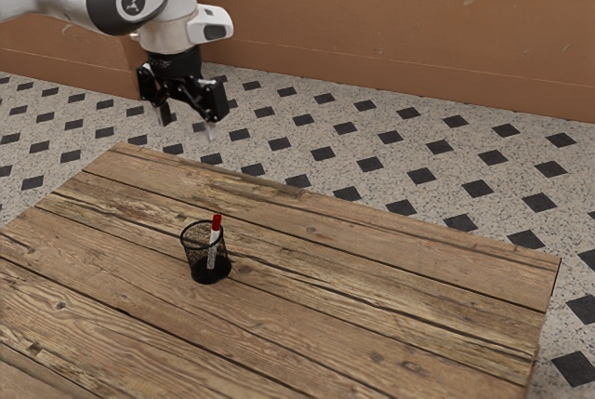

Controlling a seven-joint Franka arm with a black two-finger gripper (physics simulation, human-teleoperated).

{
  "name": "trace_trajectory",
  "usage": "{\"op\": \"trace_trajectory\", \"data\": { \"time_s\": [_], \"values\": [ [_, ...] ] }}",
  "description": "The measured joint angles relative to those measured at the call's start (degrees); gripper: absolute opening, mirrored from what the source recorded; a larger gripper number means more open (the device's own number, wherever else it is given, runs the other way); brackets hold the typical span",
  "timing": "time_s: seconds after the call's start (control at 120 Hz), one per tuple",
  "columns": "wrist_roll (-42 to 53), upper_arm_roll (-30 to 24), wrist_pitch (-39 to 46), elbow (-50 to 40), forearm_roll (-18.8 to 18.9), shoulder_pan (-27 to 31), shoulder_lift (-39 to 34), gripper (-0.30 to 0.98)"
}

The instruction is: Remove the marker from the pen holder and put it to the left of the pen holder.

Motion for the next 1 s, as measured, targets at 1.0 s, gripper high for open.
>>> {"op": "trace_trajectory", "data": {
  "time_s": [1.0],
  "values": [
    [-1.4,7.45,17.05,20.12,-7.41,3.47,39.63,0.69]
  ]
}}
